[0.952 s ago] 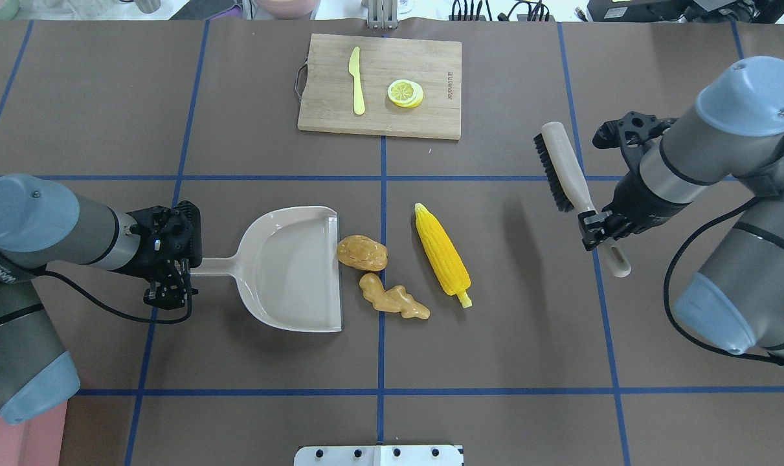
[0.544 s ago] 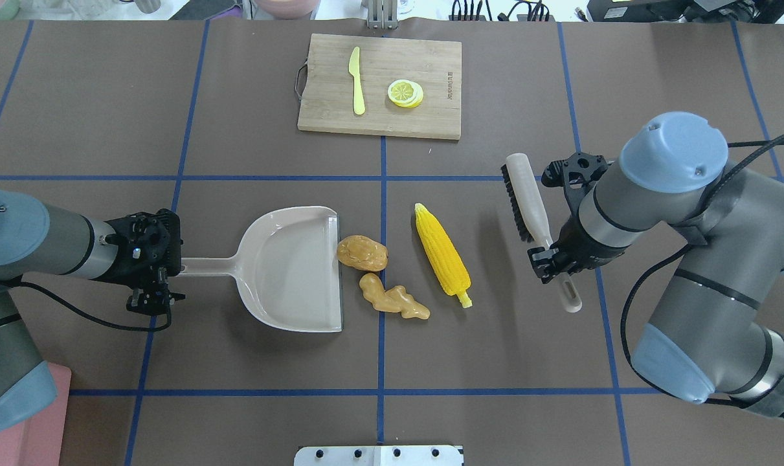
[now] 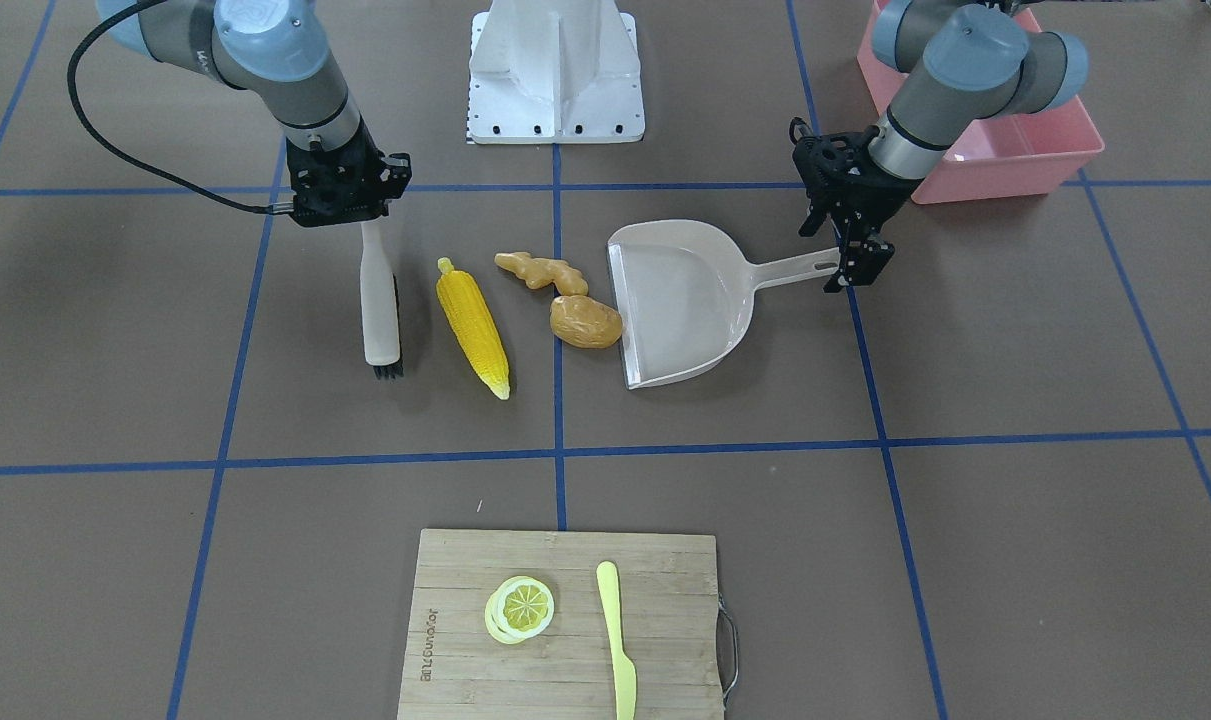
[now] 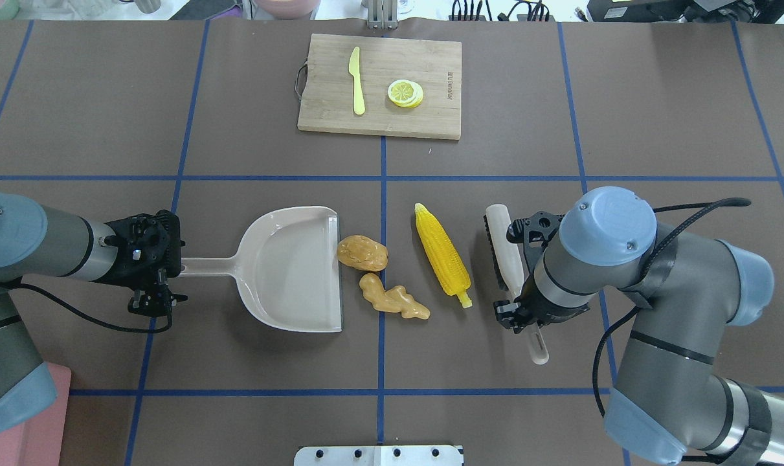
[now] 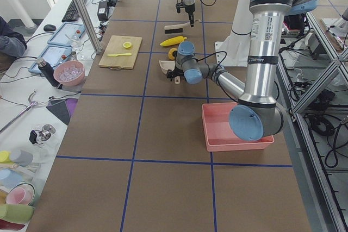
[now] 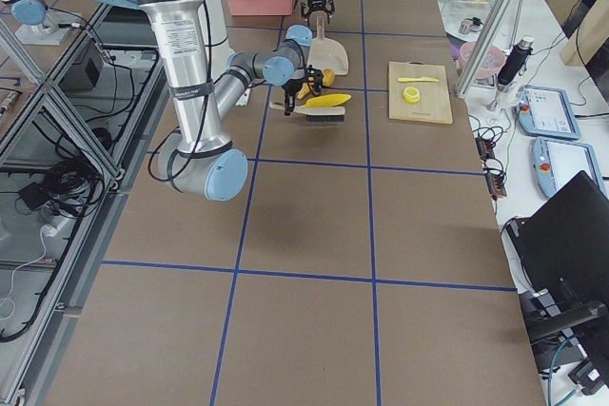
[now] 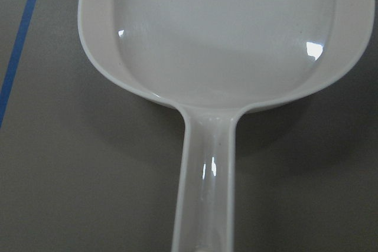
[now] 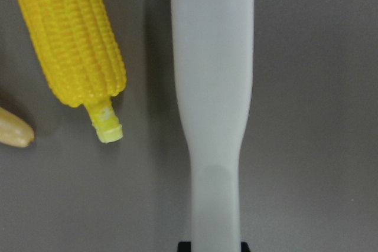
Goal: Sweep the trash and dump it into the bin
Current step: 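Lower the brush with the right gripper beside the corn cob, then sweep the corn, potato and ginger into the dustpan with the right gripper's brush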
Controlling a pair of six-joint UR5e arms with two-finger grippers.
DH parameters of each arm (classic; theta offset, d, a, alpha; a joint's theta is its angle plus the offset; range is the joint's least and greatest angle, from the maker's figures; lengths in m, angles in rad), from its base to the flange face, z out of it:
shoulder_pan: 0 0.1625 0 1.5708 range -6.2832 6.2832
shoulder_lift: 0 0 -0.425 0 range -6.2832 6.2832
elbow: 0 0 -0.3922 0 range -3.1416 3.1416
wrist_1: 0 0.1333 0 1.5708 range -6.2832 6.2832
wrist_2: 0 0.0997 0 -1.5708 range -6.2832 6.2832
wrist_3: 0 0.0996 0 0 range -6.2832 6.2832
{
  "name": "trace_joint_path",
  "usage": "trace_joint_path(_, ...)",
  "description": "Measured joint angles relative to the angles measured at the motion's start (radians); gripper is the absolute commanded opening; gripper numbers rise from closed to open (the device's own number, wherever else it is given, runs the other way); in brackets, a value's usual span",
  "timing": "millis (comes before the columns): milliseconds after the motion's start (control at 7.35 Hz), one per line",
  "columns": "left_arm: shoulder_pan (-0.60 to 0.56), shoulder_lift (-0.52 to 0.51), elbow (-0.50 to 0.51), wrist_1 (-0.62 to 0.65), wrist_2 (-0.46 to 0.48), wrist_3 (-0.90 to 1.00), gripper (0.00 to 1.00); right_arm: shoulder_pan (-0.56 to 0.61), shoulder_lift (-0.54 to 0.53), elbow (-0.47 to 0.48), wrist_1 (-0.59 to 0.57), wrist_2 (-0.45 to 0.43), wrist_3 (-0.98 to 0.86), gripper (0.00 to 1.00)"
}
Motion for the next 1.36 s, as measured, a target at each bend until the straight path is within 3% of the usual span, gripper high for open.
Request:
trace_joint_path(544,0.003,-0.001,0.005,-0.027,-0.030,-0.021,0.93,-0.066,0.104,-0.087,0.026,-0.024,0.095,0.00)
trace_joint_path(1360,0.007,-0.023,0.019,-0.029,-0.030,-0.038,0.94,-0.086,0.274,-0.259,0.200,-0.015,0.225,0.00)
